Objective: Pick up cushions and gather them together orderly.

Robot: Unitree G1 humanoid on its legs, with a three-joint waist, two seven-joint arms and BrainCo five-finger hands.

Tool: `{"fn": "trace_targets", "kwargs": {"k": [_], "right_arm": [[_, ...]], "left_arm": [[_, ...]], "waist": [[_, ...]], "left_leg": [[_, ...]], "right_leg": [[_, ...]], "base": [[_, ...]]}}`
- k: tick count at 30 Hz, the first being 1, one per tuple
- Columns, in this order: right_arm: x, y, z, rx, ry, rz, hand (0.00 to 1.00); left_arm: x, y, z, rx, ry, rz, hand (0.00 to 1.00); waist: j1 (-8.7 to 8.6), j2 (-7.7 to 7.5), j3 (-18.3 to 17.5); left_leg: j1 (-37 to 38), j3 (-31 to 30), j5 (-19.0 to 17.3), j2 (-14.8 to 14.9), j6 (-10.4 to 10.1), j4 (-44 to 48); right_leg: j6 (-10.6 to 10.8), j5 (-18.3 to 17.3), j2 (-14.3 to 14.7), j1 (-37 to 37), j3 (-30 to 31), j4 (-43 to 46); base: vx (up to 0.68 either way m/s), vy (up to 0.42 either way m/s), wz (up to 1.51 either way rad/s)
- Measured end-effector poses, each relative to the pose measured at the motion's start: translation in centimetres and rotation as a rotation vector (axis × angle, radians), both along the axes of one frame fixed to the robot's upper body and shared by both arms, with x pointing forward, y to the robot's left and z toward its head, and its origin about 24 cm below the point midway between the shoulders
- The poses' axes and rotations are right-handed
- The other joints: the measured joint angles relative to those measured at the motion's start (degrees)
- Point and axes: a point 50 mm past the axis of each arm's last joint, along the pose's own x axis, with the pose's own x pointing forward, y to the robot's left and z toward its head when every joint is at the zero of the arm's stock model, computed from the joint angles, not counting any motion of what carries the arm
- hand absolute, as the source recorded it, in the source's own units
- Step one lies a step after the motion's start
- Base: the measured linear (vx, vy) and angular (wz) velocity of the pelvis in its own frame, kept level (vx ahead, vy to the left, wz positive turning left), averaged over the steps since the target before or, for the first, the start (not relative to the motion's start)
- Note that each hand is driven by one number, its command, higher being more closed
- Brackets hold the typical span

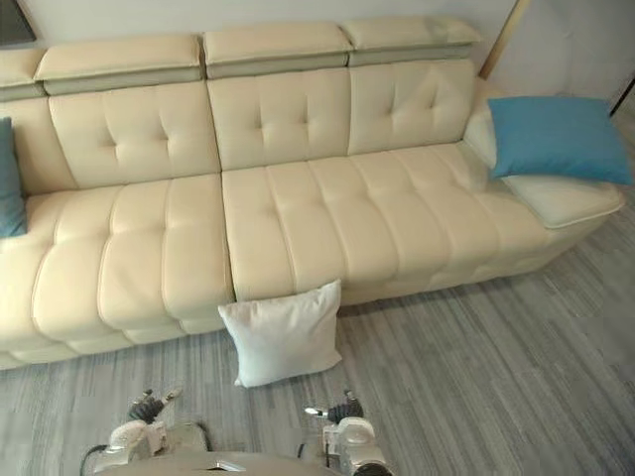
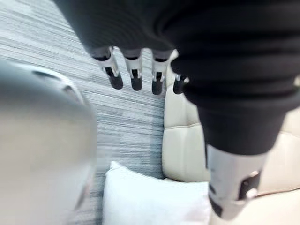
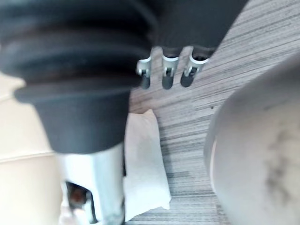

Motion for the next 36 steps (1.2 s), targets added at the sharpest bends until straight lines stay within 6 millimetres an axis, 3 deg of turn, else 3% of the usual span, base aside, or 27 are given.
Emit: {"fn": "trace_targets", "kwargs": {"k": [2, 6, 10, 11, 13, 14, 15, 20, 21, 22, 23, 25, 26, 27, 28, 29, 31, 33, 34, 36], "right_arm": [[-0.4, -0.1, -0.1, 0.001, 0.010, -0.009, 0.00], [-0.9, -0.1, -0.2, 0.009, 0.004, -0.038, 0.00], [-1.1, 0.8, -0.3, 0.038, 0.002, -0.053, 0.00], [-1.1, 0.8, -0.3, 0.038, 0.002, -0.052, 0.00], [-1.1, 0.9, -0.3, 0.041, 0.001, -0.049, 0.00], [-1.1, 1.0, -0.3, 0.044, 0.004, -0.045, 0.00], [-0.6, 1.3, -0.2, 0.047, -0.010, -0.026, 0.00], [0.3, 1.6, 0.2, 0.050, -0.036, 0.003, 0.00], [0.4, 1.5, 0.2, 0.049, -0.040, 0.004, 0.00], [0.6, 1.3, 0.4, 0.045, -0.048, 0.002, 0.00], [0.7, 1.3, 0.4, 0.047, -0.049, -0.002, 0.00], [0.7, 1.1, 0.4, 0.044, -0.049, -0.009, 0.00], [0.4, 1.1, 0.2, 0.044, -0.039, -0.012, 0.00], [0.0, 1.2, 0.0, 0.050, -0.022, -0.018, 0.00], [0.0, 0.9, 0.1, 0.050, -0.025, -0.031, 0.00], [0.0, 0.1, 0.2, 0.036, -0.026, -0.044, 0.00], [0.1, -0.6, 0.3, 0.018, -0.028, -0.046, 0.00], [0.1, -0.6, 0.3, 0.019, -0.029, -0.050, 0.00], [-0.1, -0.4, 0.2, 0.025, -0.024, -0.052, 0.00], [-0.3, -0.3, 0.1, 0.029, -0.019, -0.062, 0.00]], "left_arm": [[0.0, 0.0, 0.0, -0.001, -0.001, 0.002, 0.00], [0.0, 0.1, 0.0, -0.009, -0.005, 0.031, 0.00], [0.2, 0.9, 0.2, 0.011, -0.015, 0.036, 0.00], [0.2, 1.0, 0.2, 0.012, -0.014, 0.036, 0.00], [0.1, 1.0, 0.2, 0.013, -0.011, 0.035, 0.00], [0.1, 1.0, 0.2, 0.013, -0.012, 0.033, 0.00], [0.1, 0.9, 0.2, 0.014, -0.014, 0.027, 0.00], [0.3, 0.9, 0.3, 0.020, -0.011, -0.004, 0.00], [0.2, 0.9, 0.2, 0.018, -0.009, -0.003, 0.00], [0.5, 1.0, 0.3, 0.021, -0.014, -0.005, 0.00], [0.5, 1.0, 0.3, 0.023, -0.013, -0.005, 0.00], [0.3, 1.0, 0.2, 0.023, -0.003, -0.007, 0.00], [-0.1, 1.2, 0.1, 0.025, 0.009, -0.006, 0.00], [-0.1, 1.6, 0.1, 0.036, 0.011, -0.004, 0.00], [-0.3, 1.3, 0.0, 0.027, 0.020, 0.000, 0.00], [-0.8, 0.3, -0.3, -0.001, 0.031, 0.007, 0.00], [-1.5, -0.2, -0.5, -0.024, 0.044, 0.035, 0.00], [-1.0, -0.1, -0.4, -0.027, 0.031, 0.057, 0.00], [-0.6, 0.2, -0.2, -0.018, 0.015, 0.061, 0.00], [0.0, 0.5, 0.2, -0.005, -0.012, 0.060, 0.00]], "waist": [[-0.04, -0.36, 0.2], [0.00, 0.27, 0.5], [-0.03, -2.59, -0.1], [-0.02, -2.32, 0.1], [-0.34, -2.92, -0.1], [0.00, -3.11, -0.2], [-0.01, -3.03, -0.2], [-0.89, -2.81, 0.4], [-1.07, -2.50, 0.6], [-1.47, -2.33, 0.9], [-1.34, -2.44, 1.0], [-1.59, -2.42, 1.0], [-1.63, -2.79, 0.8], [-1.90, -4.22, 0.3], [-2.13, -4.05, 0.2], [-2.06, -1.54, -0.9], [-1.60, 1.11, -1.8], [-1.66, 1.78, -1.3], [-1.56, 0.63, -0.3], [-1.39, 0.08, 0.4]], "left_leg": [[0.2, 0.0, -1.5, -0.8, 0.4, 1.6], [-0.6, -1.2, -8.6, -2.8, 0.6, 7.0], [-0.5, -1.3, -8.7, -6.0, 0.9, 3.9], [-0.4, -1.2, -8.9, -6.2, 1.2, 4.0], [0.5, -0.2, -11.0, -6.6, 2.0, 6.0], [1.0, 0.6, -12.4, -6.2, 2.0, 7.2], [1.1, 1.0, -13.2, -5.8, 2.5, 8.1], [3.6, 1.5, -15.6, -4.1, 3.1, 10.5], [4.3, 1.4, -15.7, -3.9, 3.2, 10.1], [5.3, 1.4, -16.0, -4.0, 3.6, 9.4], [6.6, 0.8, -16.6, -4.0, 3.3, 8.6], [8.1, 0.1, -17.2, -3.8, 2.3, 7.7], [8.4, -0.2, -17.4, -4.5, 1.2, 7.0], [9.1, -1.4, -18.2, -6.1, -0.3, 6.5], [9.5, -2.3, -18.7, -5.9, -1.1, 6.5], [10.2, -4.3, -18.7, -4.7, -1.0, 4.5], [9.8, -6.9, -17.2, -2.3, -1.2, 6.2], [3.4, -11.7, -14.5, 0.4, -0.4, 19.7], [0.2, -12.6, -11.1, 1.6, -0.4, 27.4], [-3.8, -11.2, -12.3, 1.9, 0.6, 36.3]], "right_leg": [[-0.1, 0.2, -0.7, 0.0, 0.9, -0.6], [0.4, 1.2, -0.5, 0.3, 3.9, -3.8], [0.9, 4.4, -1.4, -0.1, 7.1, -9.5], [1.2, 5.0, -1.5, 0.0, 7.4, -9.8], [2.0, 6.2, -2.1, -0.1, 8.3, -7.9], [3.8, 6.0, -2.1, -1.2, 8.4, -4.3], [4.1, 5.8, -1.7, -4.1, 7.5, 1.2], [4.0, 5.8, -3.1, -8.9, 2.6, 14.2], [3.7, 5.5, -3.3, -9.1, 2.1, 15.3], [1.6, 3.2, -4.2, -9.6, 1.2, 16.3], [1.5, 1.1, -4.6, -10.0, 1.1, 16.0], [1.9, 0.6, -5.7, -11.4, 1.8, 12.5], [1.9, 3.0, -6.3, -11.0, 1.8, 7.4], [2.2, 8.4, -7.8, -10.9, 2.4, 2.8], [3.4, 7.1, -7.6, -11.3, 2.4, 5.3], [2.2, 3.8, -6.0, -11.8, 1.3, 7.1], [1.2, 1.6, -3.9, -11.6, -0.5, 8.1], [-0.5, -0.3, -2.6, -8.9, -3.4, 8.0], [-1.4, -0.8, -2.3, -6.3, -4.5, 7.1], [-1.7, -1.0, -2.3, -1.6, -5.3, 4.2]], "base": [[-0.09, 0.123, -0.46], [-0.04, 0.199, -0.64], [0.05, 0.151, -0.33], [0.09, 0.132, -0.20], [0.14, 0.097, -0.28], [0.19, 0.021, -0.54], [0.16, -0.007, -0.63], [0.13, -0.048, -0.25], [0.10, -0.094, 0.09], [0.10, -0.096, 0.10], [0.10, -0.094, 0.11], [0.13, -0.118, 0.18], [0.21, -0.193, 0.35], [0.21, -0.210, 0.35], [0.33, -0.280, 0.33], [0.38, -0.269, 0.18], [0.39, -0.232, 0.14], [0.36, -0.233, 0.23], [0.33, -0.166, 0.27], [0.28, -0.096, 0.22]]}}
